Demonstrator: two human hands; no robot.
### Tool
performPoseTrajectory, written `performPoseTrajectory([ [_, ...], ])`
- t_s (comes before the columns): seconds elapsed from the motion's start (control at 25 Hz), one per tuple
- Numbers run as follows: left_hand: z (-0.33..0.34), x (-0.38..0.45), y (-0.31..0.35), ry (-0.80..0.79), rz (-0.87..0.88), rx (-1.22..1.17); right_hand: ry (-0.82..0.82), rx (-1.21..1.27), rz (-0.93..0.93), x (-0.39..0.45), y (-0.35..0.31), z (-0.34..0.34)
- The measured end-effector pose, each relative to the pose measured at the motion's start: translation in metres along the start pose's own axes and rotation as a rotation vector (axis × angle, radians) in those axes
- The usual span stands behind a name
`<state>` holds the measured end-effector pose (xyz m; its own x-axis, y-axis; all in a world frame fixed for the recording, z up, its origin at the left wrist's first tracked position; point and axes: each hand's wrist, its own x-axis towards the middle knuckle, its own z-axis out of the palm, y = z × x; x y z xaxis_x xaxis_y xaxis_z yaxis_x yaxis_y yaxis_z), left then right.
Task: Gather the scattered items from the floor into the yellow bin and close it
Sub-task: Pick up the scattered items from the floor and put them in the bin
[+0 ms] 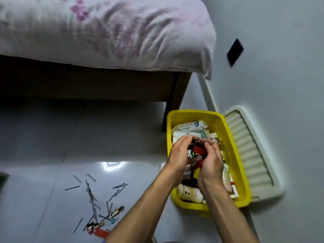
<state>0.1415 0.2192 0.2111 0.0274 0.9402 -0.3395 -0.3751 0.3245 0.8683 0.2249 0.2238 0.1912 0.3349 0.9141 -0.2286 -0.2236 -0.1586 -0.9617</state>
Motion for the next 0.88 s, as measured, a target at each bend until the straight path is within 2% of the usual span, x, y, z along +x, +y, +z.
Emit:
performPoseTrajectory([
  [0.12,0.014,0.008,-0.008,-0.076,0.076,0.239,0.047,-0.021,-0.007,0.017,-0.011,-0.036],
  [0.28,0.000,0.014,-0.028,0.000,0.085,0.436,0.010,-0.113,0.008,0.018,-0.005,-0.060],
  [0.48,-0.045,0.007,-0.049,0.220,0.092,0.449,-0.155,-0.272,-0.029,0.006,0.010,-0.046],
  [0.56,-0.080,-0.008,-0.061,0.346,0.064,0.449,-0.314,-0.352,-0.084,-0.010,0.024,-0.026],
  [0.64,-0.127,-0.028,-0.075,0.500,-0.001,0.429,-0.509,-0.404,-0.080,-0.032,0.049,0.001],
  [0.76,-0.204,-0.062,-0.102,0.697,-0.149,0.454,-0.700,-0.439,0.105,-0.065,0.103,0.044],
  [0.88,-0.257,-0.099,-0.145,0.789,-0.437,0.762,-0.791,-0.669,0.220,-0.079,0.167,0.061],
])
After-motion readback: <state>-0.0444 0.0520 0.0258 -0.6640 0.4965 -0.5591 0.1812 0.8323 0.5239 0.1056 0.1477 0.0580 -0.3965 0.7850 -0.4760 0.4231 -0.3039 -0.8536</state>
